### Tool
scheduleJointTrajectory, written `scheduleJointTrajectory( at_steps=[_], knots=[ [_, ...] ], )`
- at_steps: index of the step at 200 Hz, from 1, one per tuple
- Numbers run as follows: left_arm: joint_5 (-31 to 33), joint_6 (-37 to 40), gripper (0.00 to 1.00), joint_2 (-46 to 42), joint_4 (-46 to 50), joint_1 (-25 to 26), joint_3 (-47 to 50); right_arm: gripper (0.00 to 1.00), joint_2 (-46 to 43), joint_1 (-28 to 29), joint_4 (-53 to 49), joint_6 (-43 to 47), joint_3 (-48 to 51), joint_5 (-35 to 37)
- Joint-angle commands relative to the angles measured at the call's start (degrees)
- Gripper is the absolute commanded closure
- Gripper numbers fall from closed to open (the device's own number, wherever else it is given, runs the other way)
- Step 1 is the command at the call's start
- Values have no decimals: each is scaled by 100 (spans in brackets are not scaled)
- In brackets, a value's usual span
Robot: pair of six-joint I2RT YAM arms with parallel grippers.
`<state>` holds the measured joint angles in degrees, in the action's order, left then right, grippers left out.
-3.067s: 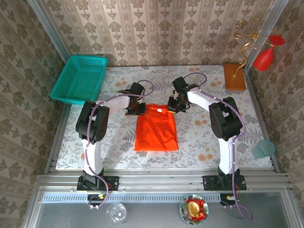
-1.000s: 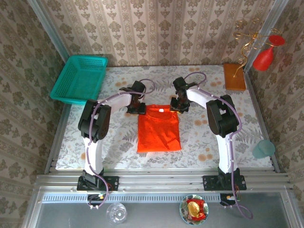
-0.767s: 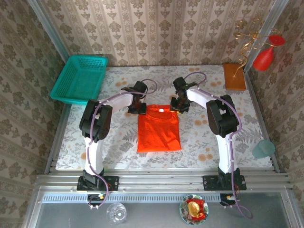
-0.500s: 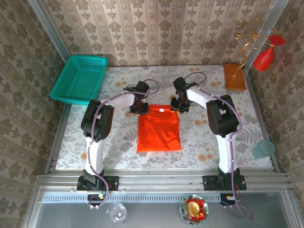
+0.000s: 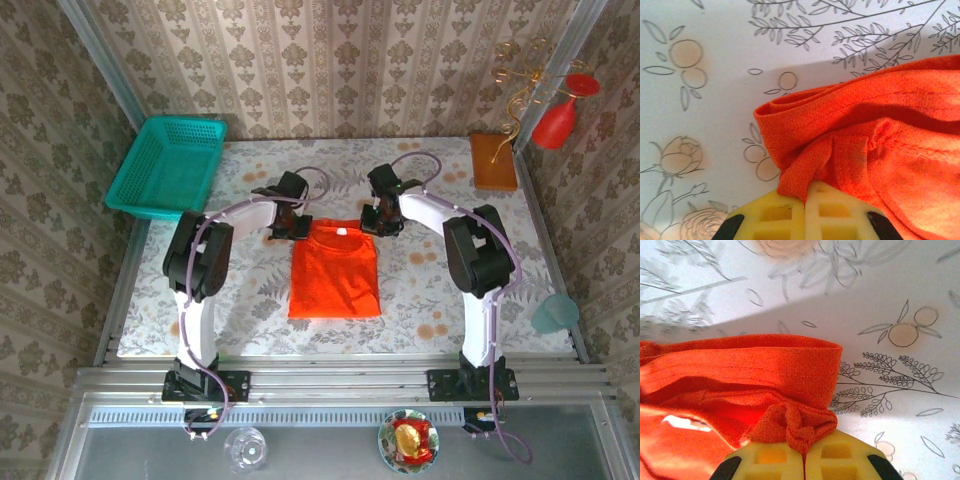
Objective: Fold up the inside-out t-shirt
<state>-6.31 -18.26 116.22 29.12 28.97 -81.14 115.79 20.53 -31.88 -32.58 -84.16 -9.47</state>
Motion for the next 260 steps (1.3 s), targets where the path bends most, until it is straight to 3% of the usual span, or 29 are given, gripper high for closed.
scheduleJointTrajectory(
  at_steps=[1, 68, 104, 143, 180, 216, 260],
  knots=[
    [-289, 99, 100, -538, -276, -220, 11, 100, -622, -10, 351, 233, -218, 315],
    [-490, 614, 100, -909, -598, -723, -1629, 100, -452, -412, -312, 709, -2797, 479],
    [-583, 974, 100, -1349, -1145, -830, -1596, 100, -557, -533, -49, 920, -3146, 370],
    [-1186, 1108, 100, -2090, -2221, -841, 233, 100, -1271, -392, 968, 886, -1334, -228],
    [-1549, 645, 100, -3279, -3162, -709, 2501, 100, -2249, 211, 1334, 731, 675, -257],
    [-1057, 383, 100, -4499, -2948, -68, 3858, 100, -3080, 986, 1136, 235, 1953, 115],
    [-562, -57, 100, -5171, -2595, 91, 4473, 100, -3322, 1335, 1310, -460, 2659, 176]
  ],
)
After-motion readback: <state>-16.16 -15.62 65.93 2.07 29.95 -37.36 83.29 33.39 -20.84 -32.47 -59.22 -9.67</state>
